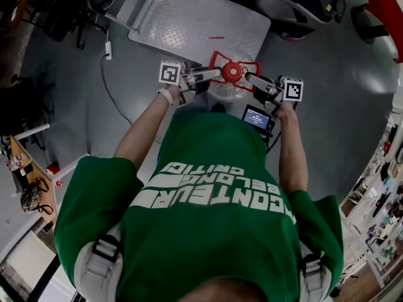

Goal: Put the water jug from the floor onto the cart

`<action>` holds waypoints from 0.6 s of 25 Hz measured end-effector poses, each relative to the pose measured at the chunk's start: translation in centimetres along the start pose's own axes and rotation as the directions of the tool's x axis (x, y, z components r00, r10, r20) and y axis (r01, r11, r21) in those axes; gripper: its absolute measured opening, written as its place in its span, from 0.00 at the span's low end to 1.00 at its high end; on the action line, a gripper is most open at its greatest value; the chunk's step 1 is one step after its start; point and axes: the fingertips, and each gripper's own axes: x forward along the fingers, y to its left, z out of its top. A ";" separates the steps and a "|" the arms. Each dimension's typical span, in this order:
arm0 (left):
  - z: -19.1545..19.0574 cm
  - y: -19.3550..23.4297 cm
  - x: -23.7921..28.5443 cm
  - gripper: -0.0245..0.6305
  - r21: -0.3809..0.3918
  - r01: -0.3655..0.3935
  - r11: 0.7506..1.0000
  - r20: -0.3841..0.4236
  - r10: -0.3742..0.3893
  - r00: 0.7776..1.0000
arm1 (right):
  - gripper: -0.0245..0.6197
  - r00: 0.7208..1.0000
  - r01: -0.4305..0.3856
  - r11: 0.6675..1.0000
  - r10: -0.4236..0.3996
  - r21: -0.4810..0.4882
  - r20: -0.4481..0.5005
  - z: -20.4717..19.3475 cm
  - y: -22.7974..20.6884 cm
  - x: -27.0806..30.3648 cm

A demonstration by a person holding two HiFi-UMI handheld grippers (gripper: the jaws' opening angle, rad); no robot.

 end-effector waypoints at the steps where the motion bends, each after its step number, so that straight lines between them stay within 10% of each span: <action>1: 0.5 0.3 -0.1 0.18 -0.004 0.002 1.000 -0.004 -0.002 1.000 | 0.14 1.000 0.006 1.000 -0.006 0.004 0.002 0.5 -0.4 0.3; 15: 9.8 3.8 -1.3 0.17 -0.072 0.000 0.997 -0.051 -0.003 0.999 | 0.13 0.994 0.085 0.995 -0.088 0.047 0.066 7.8 -4.5 4.5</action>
